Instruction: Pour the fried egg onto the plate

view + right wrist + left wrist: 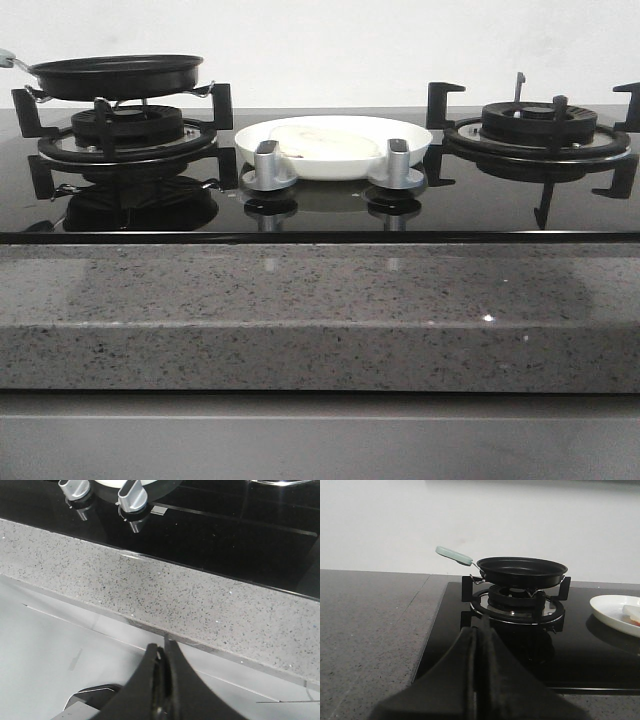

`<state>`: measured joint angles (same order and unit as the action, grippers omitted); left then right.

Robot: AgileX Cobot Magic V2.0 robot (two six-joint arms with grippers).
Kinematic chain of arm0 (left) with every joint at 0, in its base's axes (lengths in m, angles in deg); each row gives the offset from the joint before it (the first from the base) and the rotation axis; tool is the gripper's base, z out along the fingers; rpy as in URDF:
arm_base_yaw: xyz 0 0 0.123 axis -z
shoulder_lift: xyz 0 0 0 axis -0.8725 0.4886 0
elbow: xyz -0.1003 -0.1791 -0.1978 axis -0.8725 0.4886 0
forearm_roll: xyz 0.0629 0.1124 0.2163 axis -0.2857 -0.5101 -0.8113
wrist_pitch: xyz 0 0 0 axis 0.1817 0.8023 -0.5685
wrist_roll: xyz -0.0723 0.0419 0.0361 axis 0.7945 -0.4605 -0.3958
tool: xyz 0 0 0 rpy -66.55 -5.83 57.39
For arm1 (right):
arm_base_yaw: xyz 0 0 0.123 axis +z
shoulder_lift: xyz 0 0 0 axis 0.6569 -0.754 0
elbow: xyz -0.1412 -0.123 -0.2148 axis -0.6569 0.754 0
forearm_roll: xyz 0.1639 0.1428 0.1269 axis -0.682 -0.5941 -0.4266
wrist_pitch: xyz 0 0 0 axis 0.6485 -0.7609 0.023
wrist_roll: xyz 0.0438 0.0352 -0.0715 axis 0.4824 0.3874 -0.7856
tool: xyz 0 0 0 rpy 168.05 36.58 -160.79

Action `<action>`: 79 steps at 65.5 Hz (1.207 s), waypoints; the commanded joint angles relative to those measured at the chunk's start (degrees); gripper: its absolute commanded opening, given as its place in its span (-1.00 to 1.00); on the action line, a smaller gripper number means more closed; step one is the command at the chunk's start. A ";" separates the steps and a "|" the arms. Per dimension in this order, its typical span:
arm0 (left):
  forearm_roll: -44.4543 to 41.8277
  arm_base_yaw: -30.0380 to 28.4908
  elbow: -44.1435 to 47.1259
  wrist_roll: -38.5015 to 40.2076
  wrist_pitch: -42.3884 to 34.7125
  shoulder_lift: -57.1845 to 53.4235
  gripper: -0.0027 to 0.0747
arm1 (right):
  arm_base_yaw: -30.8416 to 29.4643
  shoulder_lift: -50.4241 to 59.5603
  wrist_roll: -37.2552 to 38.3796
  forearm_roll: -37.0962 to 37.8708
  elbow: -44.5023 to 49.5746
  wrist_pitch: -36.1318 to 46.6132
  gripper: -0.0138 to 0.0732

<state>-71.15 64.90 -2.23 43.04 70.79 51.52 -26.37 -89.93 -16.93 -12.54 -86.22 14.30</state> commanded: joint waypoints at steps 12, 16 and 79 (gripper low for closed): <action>0.52 0.48 0.35 -0.11 -4.79 -0.81 -0.98 | -0.01 -0.14 -0.32 -0.03 -1.28 2.88 -0.93; 0.52 0.48 0.35 -0.11 -4.79 -0.81 -0.98 | -0.01 -0.14 -0.32 -0.03 -1.28 2.88 -0.93; 0.52 0.48 0.35 -0.11 -4.79 -0.81 -0.98 | -11.76 26.73 -0.37 7.40 36.26 46.67 -0.93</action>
<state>-71.06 64.90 -2.23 43.04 70.79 51.52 -36.82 -65.21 -16.92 -5.94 -52.01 50.84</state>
